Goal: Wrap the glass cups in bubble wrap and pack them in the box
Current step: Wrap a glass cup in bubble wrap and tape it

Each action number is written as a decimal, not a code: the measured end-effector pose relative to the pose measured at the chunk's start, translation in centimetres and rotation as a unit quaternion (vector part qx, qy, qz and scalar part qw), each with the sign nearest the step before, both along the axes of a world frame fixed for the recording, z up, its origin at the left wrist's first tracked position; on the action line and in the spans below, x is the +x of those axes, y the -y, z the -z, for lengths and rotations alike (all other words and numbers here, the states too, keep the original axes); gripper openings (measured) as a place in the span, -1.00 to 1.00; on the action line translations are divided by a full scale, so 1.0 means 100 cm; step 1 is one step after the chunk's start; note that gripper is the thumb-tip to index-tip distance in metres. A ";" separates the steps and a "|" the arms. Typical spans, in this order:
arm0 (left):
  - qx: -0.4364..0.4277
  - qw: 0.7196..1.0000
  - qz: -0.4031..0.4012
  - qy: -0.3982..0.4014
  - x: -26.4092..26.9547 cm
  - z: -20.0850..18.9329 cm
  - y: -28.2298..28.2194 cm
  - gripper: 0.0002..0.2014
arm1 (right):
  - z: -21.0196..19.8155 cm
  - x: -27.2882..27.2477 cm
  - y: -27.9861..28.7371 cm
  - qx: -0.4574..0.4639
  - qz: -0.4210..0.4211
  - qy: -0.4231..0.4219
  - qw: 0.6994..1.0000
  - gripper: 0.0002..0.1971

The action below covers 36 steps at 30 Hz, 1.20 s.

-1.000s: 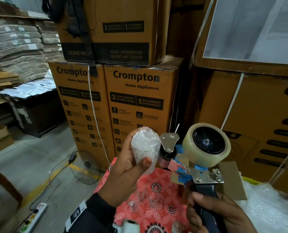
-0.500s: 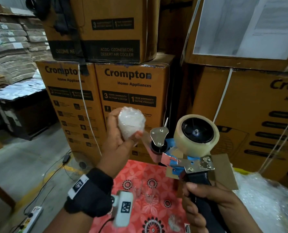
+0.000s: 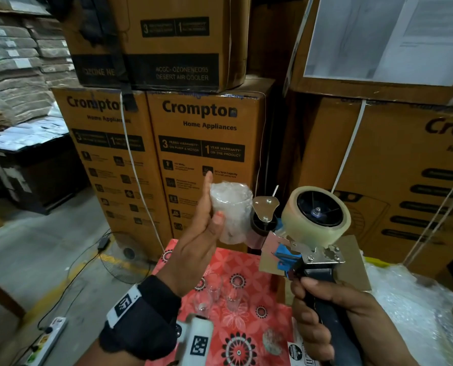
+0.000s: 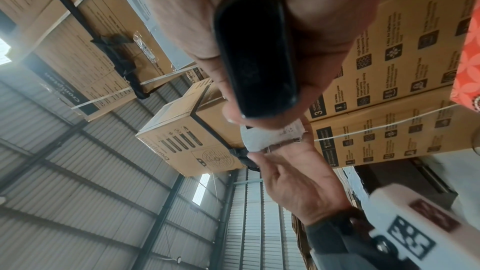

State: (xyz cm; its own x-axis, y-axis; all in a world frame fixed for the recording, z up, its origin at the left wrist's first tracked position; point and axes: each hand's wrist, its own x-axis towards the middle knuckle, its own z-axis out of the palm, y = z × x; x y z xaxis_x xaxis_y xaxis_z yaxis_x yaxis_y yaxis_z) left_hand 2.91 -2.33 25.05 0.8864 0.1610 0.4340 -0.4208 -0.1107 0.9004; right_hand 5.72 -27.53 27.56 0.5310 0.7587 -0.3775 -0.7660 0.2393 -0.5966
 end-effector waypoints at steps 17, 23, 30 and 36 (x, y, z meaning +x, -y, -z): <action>-0.067 0.996 -0.029 -0.041 0.001 -0.004 0.001 -0.38 | 0.011 0.000 -0.004 -0.003 0.027 0.039 0.999 -0.71; -0.066 0.994 -0.088 -0.008 0.001 -0.022 -0.024 -0.39 | 0.016 -0.004 0.009 0.029 -0.017 0.021 0.999 -0.77; -0.045 0.997 0.004 -0.062 0.014 -0.034 -0.018 -0.36 | 0.026 0.004 0.015 0.073 -0.119 -0.018 0.990 -0.90; -0.039 0.986 0.127 -0.099 0.013 -0.033 -0.019 -0.37 | 0.044 0.012 0.018 0.151 -0.190 0.009 0.970 -0.61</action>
